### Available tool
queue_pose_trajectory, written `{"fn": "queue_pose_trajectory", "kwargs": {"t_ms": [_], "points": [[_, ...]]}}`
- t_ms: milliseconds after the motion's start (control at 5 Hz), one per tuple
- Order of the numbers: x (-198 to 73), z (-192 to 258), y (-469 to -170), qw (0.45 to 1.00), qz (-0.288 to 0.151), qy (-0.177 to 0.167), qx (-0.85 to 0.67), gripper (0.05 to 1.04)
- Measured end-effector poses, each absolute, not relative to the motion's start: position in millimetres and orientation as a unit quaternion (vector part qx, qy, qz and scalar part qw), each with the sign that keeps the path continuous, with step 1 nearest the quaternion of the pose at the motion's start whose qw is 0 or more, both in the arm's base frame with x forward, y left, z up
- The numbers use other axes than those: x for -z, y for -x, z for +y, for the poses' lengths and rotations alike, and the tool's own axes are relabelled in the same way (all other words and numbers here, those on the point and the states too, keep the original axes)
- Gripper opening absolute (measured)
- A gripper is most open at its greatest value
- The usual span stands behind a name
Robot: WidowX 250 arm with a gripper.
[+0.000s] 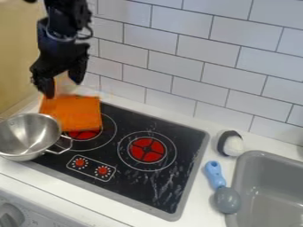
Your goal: Move the yellow cloth from right to the left burner
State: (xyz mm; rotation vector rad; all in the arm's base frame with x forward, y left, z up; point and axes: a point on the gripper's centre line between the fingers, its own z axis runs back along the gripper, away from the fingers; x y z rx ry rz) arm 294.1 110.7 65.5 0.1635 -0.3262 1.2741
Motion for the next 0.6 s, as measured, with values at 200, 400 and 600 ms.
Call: {"fn": "queue_pose_trajectory", "kwargs": {"t_ms": [200,400,600], "points": [[-78.6,96.7,-284.4,0.795,-0.165,-0.069,-0.58,0.999],[-88.0,84.1,-277.4,0.801,-0.176,-0.071,-0.568,0.999],[-88.2,84.0,-277.6,0.801,-0.177,-0.071,-0.568,0.999]]}}
